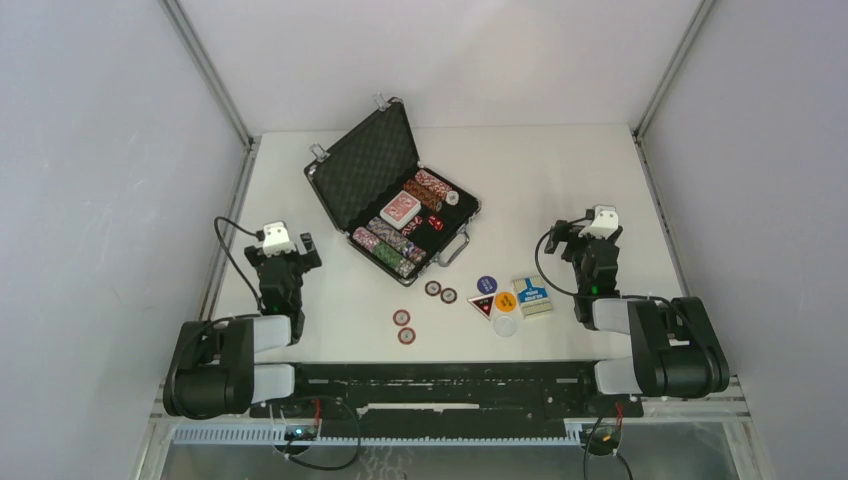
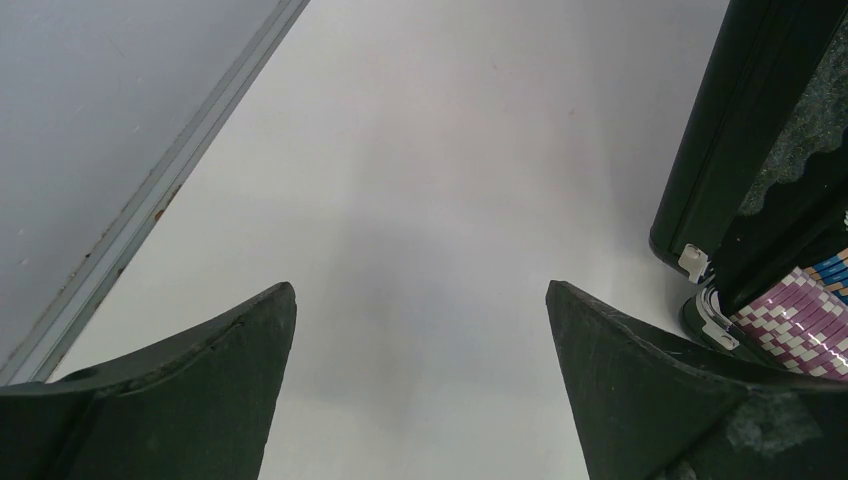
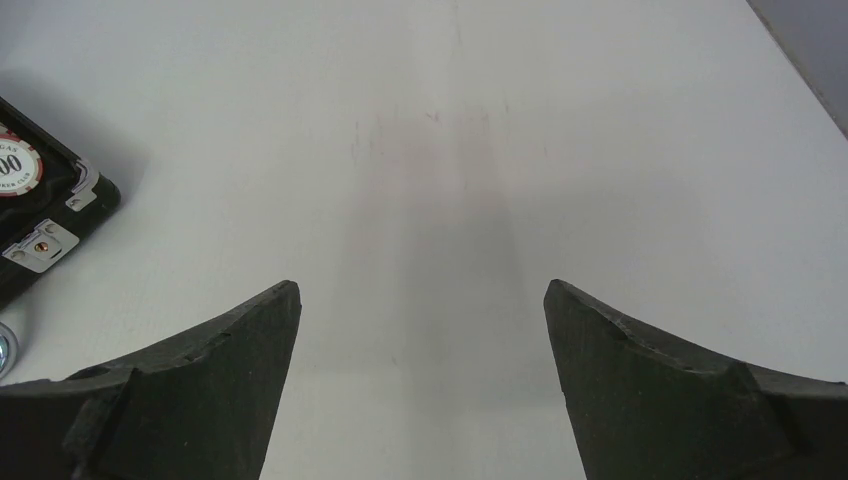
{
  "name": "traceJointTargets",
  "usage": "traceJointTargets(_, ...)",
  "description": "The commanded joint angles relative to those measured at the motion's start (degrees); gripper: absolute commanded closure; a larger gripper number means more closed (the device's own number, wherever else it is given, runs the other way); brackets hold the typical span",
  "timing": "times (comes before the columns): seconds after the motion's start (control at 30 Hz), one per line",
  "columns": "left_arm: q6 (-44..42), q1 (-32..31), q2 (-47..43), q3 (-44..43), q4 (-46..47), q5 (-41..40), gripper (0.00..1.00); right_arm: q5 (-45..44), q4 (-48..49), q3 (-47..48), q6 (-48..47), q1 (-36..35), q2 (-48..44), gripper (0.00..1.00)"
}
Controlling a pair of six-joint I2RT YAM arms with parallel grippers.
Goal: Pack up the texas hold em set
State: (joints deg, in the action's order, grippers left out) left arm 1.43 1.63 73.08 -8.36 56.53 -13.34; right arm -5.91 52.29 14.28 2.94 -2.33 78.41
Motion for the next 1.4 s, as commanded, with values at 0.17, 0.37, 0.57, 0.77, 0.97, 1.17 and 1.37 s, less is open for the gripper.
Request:
traceJointTargets(0.17, -1.1, -0.1, -1.2, -2.5, 3.3, -0.6, 0.0, 0.2, 1.3, -0.4, 0.8, 0.1, -1.4, 0.0)
traceJointTargets(0.37, -1.1, -0.1, -1.2, -2.5, 3.3, -0.6, 0.0, 1.2, 0.8, -0.1, 1.0, 0.7, -1.3, 0.0)
traceJointTargets(0.57, -1.2, -0.1, -1.2, -2.5, 3.3, -0.5, 0.0, -0.3, -21.5, 11.2, 1.7, -0.9, -6.1, 0.0)
traceJointTargets(0.77, -4.5, -0.1, -2.6, -0.5, 5.7, 8.3, 0.0, 9.3, -44.6, 29.9, 6.6, -5.6, -6.7, 0.0)
traceJointTargets(0.97, -3.2, -2.9, -15.9, -8.2, -18.2, 1.4, 0.0, -7.5, -52.6, 39.7, 5.2, -16.7, -3.5, 0.0)
traceJointTargets(1.17, 11.5, -9.1, -27.3, -14.0, -33.2, -1.8, 0.0, 12.7, -50.7, 47.3, 1.0, -16.4, 5.0, 0.33)
traceJointTargets(1.37, 21.4, -14.1, -23.4, -17.7, -44.5, -22.9, 0.0, 19.6, -57.9, 65.6, -1.2, -15.4, 20.0, 0.43)
